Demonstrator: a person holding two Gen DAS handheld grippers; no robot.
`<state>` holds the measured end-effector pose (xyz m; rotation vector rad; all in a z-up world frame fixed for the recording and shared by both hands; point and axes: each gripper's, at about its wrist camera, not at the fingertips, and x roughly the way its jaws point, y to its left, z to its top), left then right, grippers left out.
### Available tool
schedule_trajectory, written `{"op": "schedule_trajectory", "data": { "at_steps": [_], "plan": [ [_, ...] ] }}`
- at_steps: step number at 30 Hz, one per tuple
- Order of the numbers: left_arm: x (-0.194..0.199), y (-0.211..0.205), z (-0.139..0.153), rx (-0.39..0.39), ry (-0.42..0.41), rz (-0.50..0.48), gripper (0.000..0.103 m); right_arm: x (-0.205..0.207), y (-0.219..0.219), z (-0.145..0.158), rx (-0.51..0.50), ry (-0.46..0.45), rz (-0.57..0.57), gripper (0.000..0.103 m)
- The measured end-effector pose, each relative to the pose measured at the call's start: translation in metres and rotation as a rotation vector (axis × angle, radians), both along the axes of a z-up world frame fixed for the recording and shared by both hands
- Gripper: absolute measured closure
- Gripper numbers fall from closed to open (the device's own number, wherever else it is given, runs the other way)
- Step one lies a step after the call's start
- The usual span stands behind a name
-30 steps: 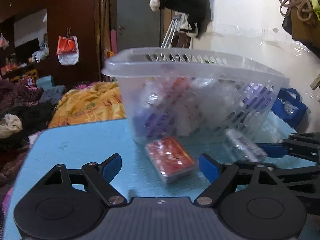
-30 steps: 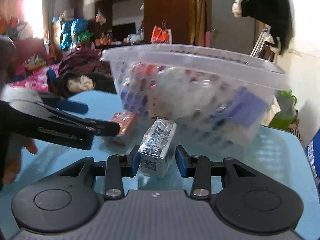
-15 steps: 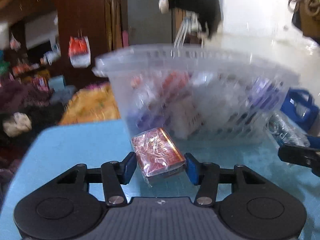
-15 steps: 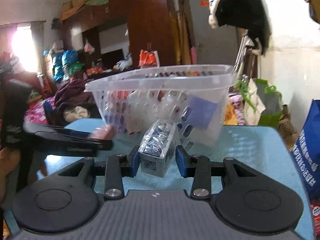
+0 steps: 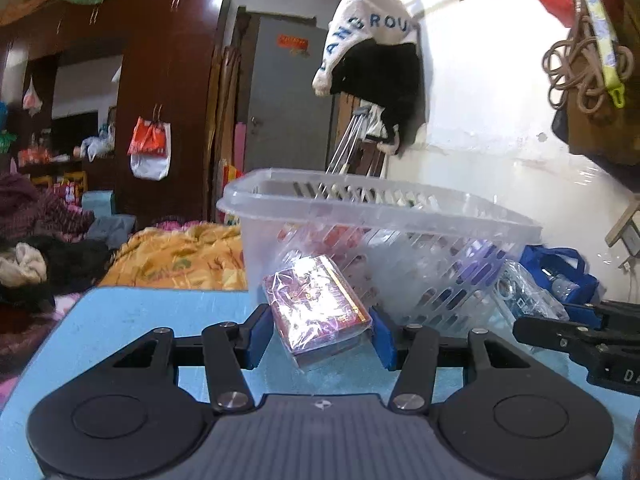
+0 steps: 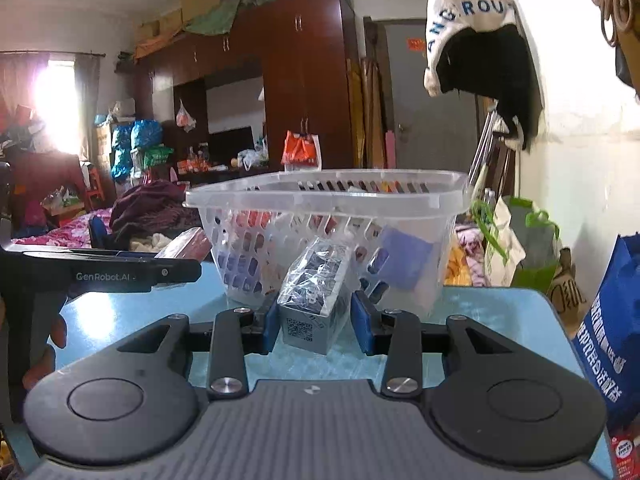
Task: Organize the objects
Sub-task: 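Lift both held boxes over the white basket and open both grippers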
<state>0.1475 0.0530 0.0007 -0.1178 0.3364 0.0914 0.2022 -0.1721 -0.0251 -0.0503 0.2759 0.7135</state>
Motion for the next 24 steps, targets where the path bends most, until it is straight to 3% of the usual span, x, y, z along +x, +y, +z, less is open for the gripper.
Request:
{"op": "schedule_trajectory", "data": {
  "at_steps": [5,9,12,14,17,21,24],
  "plan": [
    [-0.013,-0.001,0.015,-0.07,-0.037,-0.062,0.047,-0.021,-0.005,0.02,0.079,-0.066,0.023,0.062],
    [-0.02,-0.007,0.052,-0.037,-0.124,-0.074,0.047,-0.039,-0.005,0.053,0.104,-0.147,0.04,0.062],
    [-0.005,-0.008,0.082,-0.071,-0.158,-0.086,0.047,-0.029,-0.001,0.084,0.138,-0.172,0.045,0.062],
    [0.01,-0.014,0.099,-0.032,-0.201,-0.057,0.047,-0.012,0.007,0.098,0.136,-0.172,0.029,0.062],
    [0.04,-0.013,0.104,-0.056,-0.175,-0.055,0.047,0.023,0.019,0.101,0.089,-0.166,-0.03,0.062],
    [0.091,-0.005,0.098,-0.071,-0.07,0.008,0.047,0.074,0.037,0.092,0.001,-0.105,-0.117,0.062],
    [0.116,0.001,0.089,-0.075,-0.013,0.044,0.047,0.098,0.037,0.087,-0.002,-0.056,-0.133,0.062]
  ]
}}
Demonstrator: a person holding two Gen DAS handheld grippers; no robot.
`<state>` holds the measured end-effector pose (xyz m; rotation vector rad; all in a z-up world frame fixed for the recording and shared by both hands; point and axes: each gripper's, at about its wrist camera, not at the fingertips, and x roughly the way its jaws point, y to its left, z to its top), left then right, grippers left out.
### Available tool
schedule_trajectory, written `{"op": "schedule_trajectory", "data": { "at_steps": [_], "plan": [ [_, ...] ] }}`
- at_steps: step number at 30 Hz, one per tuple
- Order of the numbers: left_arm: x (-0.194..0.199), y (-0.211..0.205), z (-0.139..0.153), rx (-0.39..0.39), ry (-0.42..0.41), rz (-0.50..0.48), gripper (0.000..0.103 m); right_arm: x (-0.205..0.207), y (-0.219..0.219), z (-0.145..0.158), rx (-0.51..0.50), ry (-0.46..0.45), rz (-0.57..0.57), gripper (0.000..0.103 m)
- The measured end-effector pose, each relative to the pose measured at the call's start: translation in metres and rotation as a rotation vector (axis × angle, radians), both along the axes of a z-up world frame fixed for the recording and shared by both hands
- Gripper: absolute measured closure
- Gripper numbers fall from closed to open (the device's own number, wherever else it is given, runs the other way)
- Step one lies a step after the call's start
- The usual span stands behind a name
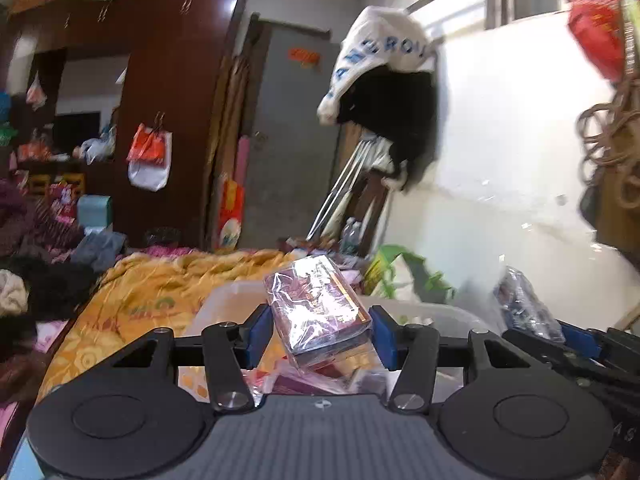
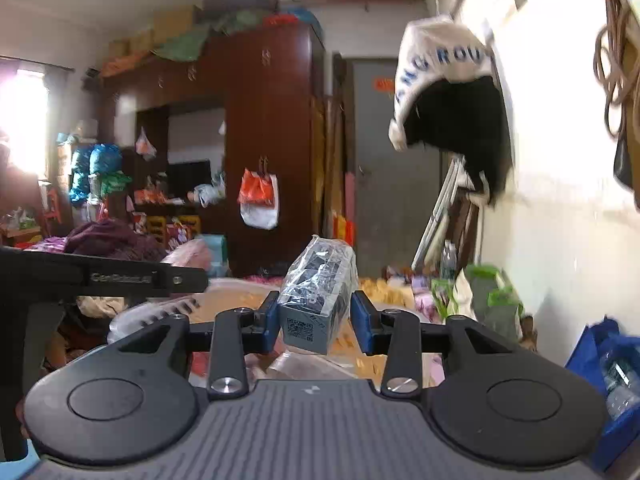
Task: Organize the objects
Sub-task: 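Lift both held boxes over the white basket and open both grippers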
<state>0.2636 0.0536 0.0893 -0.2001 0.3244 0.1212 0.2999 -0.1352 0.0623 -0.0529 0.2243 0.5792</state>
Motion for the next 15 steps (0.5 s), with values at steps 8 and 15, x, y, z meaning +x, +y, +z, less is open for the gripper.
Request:
{"op": "schedule_trajectory", "data": {
  "at_steps": [8,15],
  "plan": [
    [0.014,0.015,-0.012,-0.016,0.025,-0.006,0.047,-0.011,-0.001,-0.002,-0.033,-0.057,0.018,0.06],
    [0.008,0.001,-0.014,0.051,-0.015,-0.029,0.009,-0.011,-0.013,-0.001,0.044,-0.105,0.015,0.0]
  ]
}}
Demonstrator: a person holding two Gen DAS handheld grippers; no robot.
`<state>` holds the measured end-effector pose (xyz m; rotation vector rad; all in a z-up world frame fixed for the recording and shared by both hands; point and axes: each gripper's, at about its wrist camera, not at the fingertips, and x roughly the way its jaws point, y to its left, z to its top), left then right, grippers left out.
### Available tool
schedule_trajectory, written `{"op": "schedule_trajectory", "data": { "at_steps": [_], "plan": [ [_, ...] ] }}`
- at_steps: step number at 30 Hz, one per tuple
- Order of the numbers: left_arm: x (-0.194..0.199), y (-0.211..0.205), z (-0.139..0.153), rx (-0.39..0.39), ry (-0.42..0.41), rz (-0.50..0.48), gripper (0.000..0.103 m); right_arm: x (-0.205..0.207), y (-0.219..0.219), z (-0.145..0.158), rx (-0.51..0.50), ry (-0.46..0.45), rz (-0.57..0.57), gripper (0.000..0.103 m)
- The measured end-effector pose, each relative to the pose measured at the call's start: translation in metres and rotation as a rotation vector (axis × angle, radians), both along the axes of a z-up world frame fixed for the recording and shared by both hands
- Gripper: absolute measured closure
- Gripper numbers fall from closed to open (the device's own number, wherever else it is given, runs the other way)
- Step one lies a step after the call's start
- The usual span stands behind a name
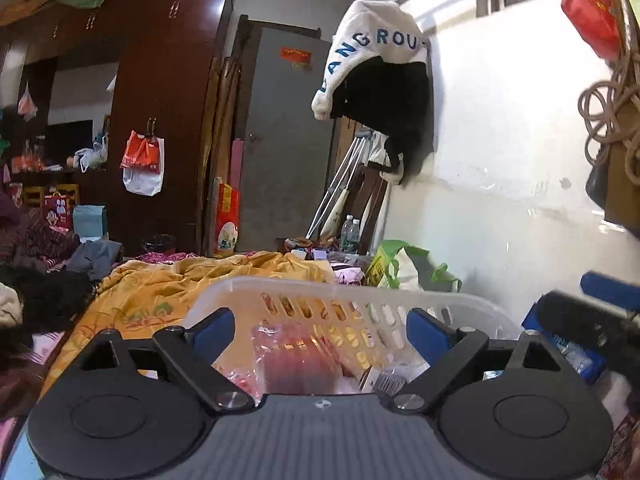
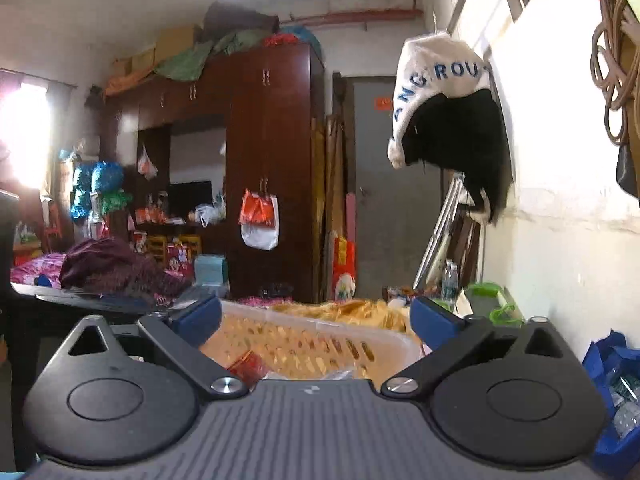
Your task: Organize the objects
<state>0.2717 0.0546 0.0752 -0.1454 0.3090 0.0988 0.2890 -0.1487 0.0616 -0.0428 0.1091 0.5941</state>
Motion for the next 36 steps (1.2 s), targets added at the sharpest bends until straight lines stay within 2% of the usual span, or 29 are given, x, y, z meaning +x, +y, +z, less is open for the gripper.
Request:
{"op": "schedule_trajectory", "data": {
  "at_steps": [4,5,7,9,12,14,15,17,22,27,31,36],
  "plan": [
    [-0.028,-0.003,0.009,0.036,-0.062,-0.023,0.006,-0.012,-0.011,0.004,0.032,-0.002,0.02,0.0],
    [-0.038,-0.003,0.011,0.049,-0.081,-0.027,0.0,-0.015,-0.012,0.005,0.027,0.011,0.025,0.0],
    [-0.05,-0.007,0.015,0.09,-0.105,-0.022,0.0,-0.024,-0.011,0.005,0.002,0.019,-0.004,0.0],
    [-0.06,-0.011,0.02,0.124,-0.115,0.002,0.0,-0.035,-0.008,0.005,-0.01,-0.014,-0.048,0.0],
    [-0.073,-0.015,0.019,0.123,-0.098,-0.034,0.0,-0.054,-0.009,-0.001,0.014,-0.028,-0.077,0.0],
    [-0.082,-0.018,0.015,0.139,-0.094,-0.046,0.0,-0.061,-0.016,-0.004,0.056,0.016,-0.063,0.0],
    [-0.087,-0.019,0.012,0.152,-0.09,-0.04,0.0,-0.062,-0.018,-0.005,0.065,0.049,-0.018,0.0],
    [-0.093,-0.023,0.004,0.181,-0.051,-0.015,0.0,-0.06,-0.019,-0.005,0.038,0.106,0.049,0.0],
    [-0.1,-0.026,-0.005,0.198,-0.016,-0.017,0.0,-0.054,-0.011,-0.006,-0.056,0.136,-0.015,0.0],
    [-0.101,-0.027,-0.005,0.184,-0.009,-0.01,0.0,-0.048,-0.013,-0.01,-0.049,0.182,-0.029,0.0],
    [-0.101,-0.028,-0.01,0.161,0.007,-0.017,0.0,-0.053,-0.014,-0.018,-0.064,0.185,-0.037,0.0],
    [-0.099,-0.032,-0.014,0.169,0.022,-0.013,0.0,-0.057,-0.013,-0.024,-0.076,0.179,-0.038,0.0]
  ]
}}
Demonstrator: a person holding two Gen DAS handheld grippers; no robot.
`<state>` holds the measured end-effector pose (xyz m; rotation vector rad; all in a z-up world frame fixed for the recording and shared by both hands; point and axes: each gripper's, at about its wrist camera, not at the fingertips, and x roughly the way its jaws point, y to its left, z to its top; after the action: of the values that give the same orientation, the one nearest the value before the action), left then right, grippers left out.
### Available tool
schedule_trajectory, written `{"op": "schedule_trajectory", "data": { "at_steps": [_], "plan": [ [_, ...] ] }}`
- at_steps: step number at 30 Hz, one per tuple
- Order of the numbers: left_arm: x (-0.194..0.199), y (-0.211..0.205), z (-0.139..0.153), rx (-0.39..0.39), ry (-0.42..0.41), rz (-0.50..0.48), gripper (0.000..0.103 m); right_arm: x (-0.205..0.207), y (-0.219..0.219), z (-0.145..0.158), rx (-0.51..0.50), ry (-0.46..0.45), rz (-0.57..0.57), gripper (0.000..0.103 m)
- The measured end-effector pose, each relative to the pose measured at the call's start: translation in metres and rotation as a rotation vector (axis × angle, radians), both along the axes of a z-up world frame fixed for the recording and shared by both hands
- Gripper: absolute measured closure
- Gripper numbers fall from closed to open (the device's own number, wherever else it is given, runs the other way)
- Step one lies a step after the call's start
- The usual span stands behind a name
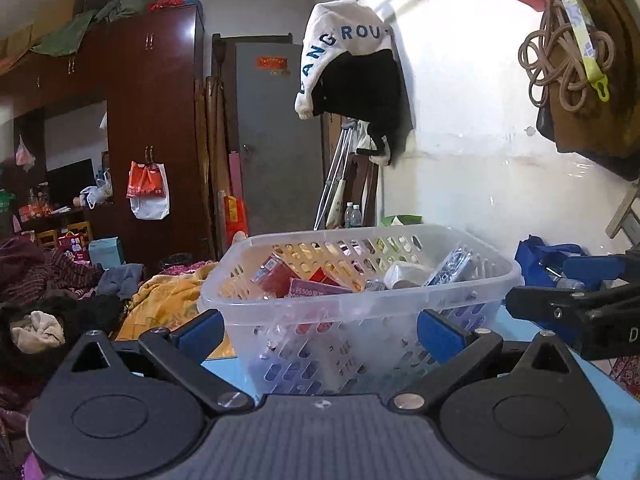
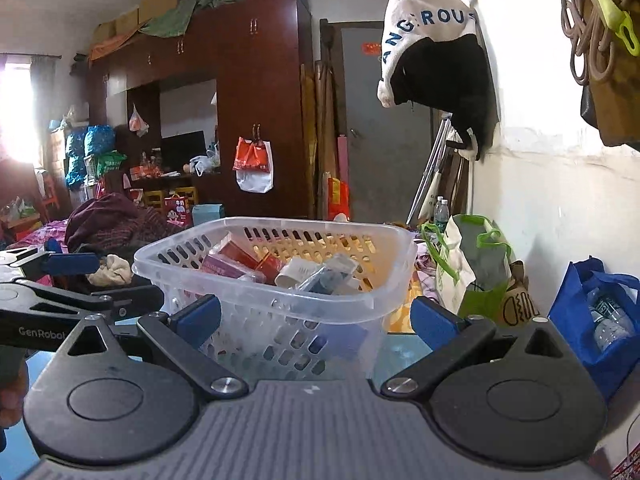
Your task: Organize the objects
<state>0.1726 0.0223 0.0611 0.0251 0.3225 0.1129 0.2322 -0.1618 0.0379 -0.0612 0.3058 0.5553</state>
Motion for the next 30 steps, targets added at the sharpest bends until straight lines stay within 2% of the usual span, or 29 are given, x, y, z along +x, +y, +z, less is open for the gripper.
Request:
{"op": "schedule_trajectory", "data": {
  "at_steps": [10,18,30],
  "plan": [
    [0.003,-0.004,-0.004,-0.027,0.015,-0.017,0.0,0.0,-0.002,-0.004,0.005,-0.001,-0.006,0.0],
    [0.003,-0.01,-0.006,0.006,0.011,-0.001,0.0,-0.001,-0.001,-0.008,-0.022,0.001,-0.005,0.0],
    [0.005,-0.011,-0.007,0.002,0.014,0.002,0.0,0.002,-0.006,-0.01,-0.003,0.009,-0.014,0.0]
  ]
}}
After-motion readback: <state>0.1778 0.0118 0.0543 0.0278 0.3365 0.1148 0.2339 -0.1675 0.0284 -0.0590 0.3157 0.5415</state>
